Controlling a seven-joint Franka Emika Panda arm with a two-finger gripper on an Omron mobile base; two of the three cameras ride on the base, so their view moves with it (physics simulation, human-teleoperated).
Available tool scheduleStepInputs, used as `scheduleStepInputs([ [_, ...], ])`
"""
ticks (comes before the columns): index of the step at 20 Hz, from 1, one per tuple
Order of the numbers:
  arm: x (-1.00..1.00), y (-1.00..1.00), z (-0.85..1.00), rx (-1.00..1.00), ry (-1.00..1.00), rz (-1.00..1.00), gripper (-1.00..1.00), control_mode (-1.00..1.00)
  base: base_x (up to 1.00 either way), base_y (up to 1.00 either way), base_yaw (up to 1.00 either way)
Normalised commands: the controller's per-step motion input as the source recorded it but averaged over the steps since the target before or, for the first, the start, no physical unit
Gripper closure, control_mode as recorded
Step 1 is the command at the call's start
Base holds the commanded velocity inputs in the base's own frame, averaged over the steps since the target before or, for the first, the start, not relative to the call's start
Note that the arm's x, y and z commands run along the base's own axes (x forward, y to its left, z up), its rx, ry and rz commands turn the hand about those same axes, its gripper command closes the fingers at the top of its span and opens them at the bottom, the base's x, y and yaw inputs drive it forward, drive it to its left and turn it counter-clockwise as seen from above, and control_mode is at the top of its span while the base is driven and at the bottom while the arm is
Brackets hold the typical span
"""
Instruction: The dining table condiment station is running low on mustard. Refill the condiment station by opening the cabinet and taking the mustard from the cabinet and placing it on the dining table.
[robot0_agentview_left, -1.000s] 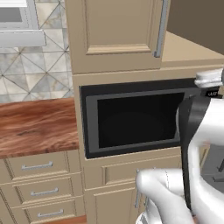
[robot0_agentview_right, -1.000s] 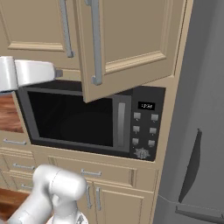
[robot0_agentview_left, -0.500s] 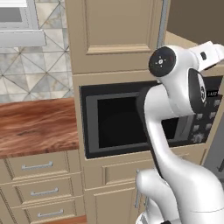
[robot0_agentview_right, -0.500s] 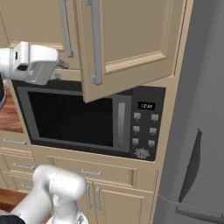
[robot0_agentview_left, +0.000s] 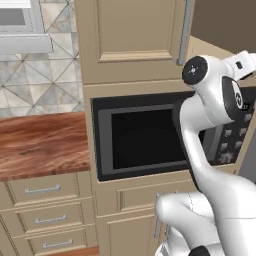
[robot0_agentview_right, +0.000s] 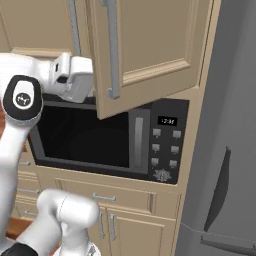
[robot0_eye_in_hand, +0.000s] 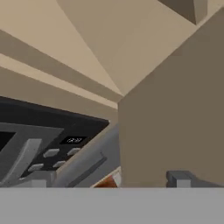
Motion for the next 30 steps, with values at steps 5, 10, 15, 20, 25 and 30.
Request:
scheduleStepInputs([
  [5, -0.83, -1.00, 0.00, 0.06, 0.01, -0.11, -1.00, -1.00, 0.00, 0.00, 0.00],
  [10, -0.73, -1.00, 0.00, 0.13, 0.07, -0.13, -1.00, -1.00, 0.00, 0.00, 0.00],
  [15, -0.04, -1.00, 0.00, 0.24, 0.26, -0.03, -1.00, -1.00, 0.00, 0.00, 0.00],
  [20, 0.00, -0.94, 0.00, 0.21, 0.12, -0.01, -1.00, -1.00, 0.00, 0.00, 0.00],
  [25, -0.04, -0.03, -0.05, 0.03, -0.01, 0.01, -1.00, -1.00, 0.00, 0.00, 0.00],
  [30, -0.36, 0.92, -0.07, -0.08, -0.21, 0.01, -1.00, -1.00, 0.00, 0.00, 0.00],
])
